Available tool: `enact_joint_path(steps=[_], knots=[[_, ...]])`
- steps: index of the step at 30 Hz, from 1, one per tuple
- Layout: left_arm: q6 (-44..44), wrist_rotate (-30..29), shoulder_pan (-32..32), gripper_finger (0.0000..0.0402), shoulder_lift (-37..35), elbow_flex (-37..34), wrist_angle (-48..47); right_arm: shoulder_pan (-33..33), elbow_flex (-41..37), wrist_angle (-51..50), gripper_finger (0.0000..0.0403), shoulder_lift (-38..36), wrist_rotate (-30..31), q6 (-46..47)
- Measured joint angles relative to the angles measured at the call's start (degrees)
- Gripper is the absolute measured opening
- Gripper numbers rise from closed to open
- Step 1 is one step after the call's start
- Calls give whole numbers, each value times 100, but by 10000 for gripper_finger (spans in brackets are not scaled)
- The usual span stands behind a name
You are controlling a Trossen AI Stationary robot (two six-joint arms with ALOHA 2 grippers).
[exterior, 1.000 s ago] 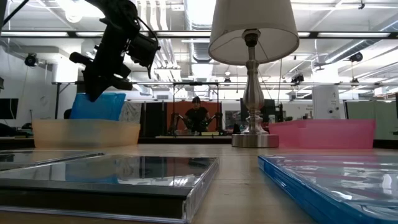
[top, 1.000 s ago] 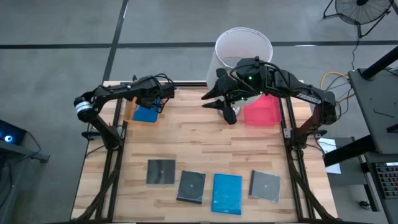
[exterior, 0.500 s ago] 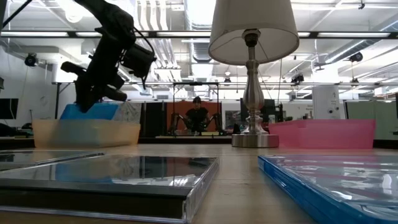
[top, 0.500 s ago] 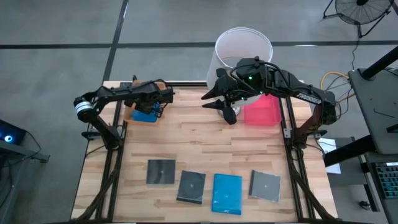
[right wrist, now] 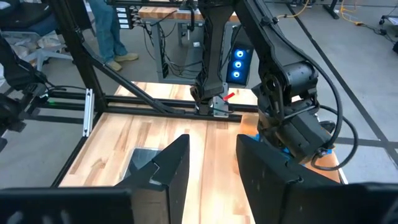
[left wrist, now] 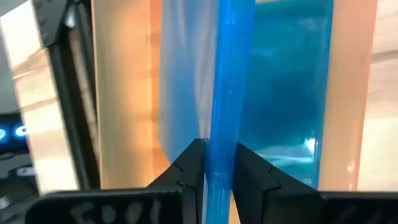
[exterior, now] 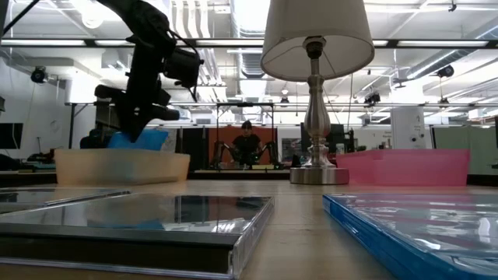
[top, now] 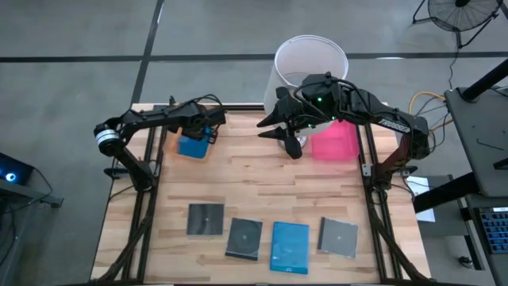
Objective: Pick & place jewel cases by type
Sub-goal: Put the blue cd case into the orange bin
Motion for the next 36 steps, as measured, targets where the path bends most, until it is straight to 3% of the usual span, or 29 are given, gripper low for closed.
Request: enact_joint_path(steps=[6, 15, 25, 30, 36], knots=[[220, 8, 2, 39, 0, 0, 257, 0, 0, 2, 132, -2, 0, 0], [367, 512, 2, 42, -2, 4, 307, 0, 0, 15, 130, -7, 2, -105], [284, 1358, -7, 135, -2, 4, 220, -2, 0, 59, 132, -7, 11, -151], [308, 1987, -61, 153, -15, 4, 84, -4, 0, 62, 136, -7, 15, -153], [367, 1540, -127, 153, -160, 113, 61, -22, 0, 66, 133, -7, 29, -157]])
